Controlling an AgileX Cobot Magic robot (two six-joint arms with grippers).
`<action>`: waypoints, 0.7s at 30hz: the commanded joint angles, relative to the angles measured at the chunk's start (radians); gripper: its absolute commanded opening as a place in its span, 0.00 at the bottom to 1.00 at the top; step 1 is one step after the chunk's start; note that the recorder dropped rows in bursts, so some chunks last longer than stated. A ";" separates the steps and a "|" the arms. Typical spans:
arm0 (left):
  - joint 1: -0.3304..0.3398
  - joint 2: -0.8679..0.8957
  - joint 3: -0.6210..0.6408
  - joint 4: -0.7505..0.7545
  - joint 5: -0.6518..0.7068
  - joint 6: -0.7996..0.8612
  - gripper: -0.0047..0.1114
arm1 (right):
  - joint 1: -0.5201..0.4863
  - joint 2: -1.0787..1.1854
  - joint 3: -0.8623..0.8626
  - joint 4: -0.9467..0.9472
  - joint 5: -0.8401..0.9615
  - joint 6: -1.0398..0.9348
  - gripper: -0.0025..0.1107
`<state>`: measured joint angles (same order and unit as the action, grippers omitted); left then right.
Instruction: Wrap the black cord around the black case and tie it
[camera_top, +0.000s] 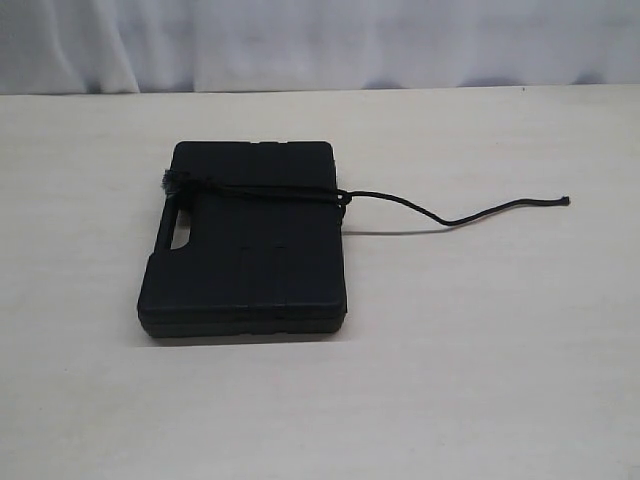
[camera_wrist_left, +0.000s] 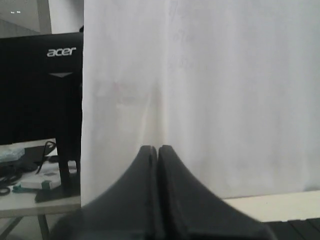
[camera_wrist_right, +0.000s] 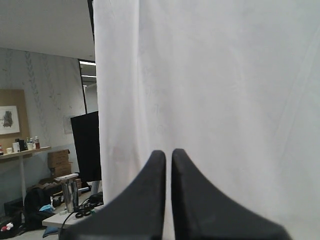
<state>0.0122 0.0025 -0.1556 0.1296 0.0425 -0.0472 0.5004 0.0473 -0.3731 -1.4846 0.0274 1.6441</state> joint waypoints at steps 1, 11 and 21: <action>0.004 -0.003 0.070 -0.008 -0.019 -0.007 0.04 | 0.001 -0.006 0.004 0.004 0.000 0.002 0.06; 0.004 -0.003 0.156 0.015 -0.017 -0.005 0.04 | 0.001 -0.006 0.004 0.004 0.000 0.002 0.06; 0.002 -0.003 0.156 0.009 0.146 -0.002 0.04 | 0.001 -0.006 0.004 0.004 0.000 0.002 0.06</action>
<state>0.0122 0.0025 -0.0036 0.1368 0.1429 -0.0472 0.5004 0.0473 -0.3731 -1.4846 0.0274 1.6441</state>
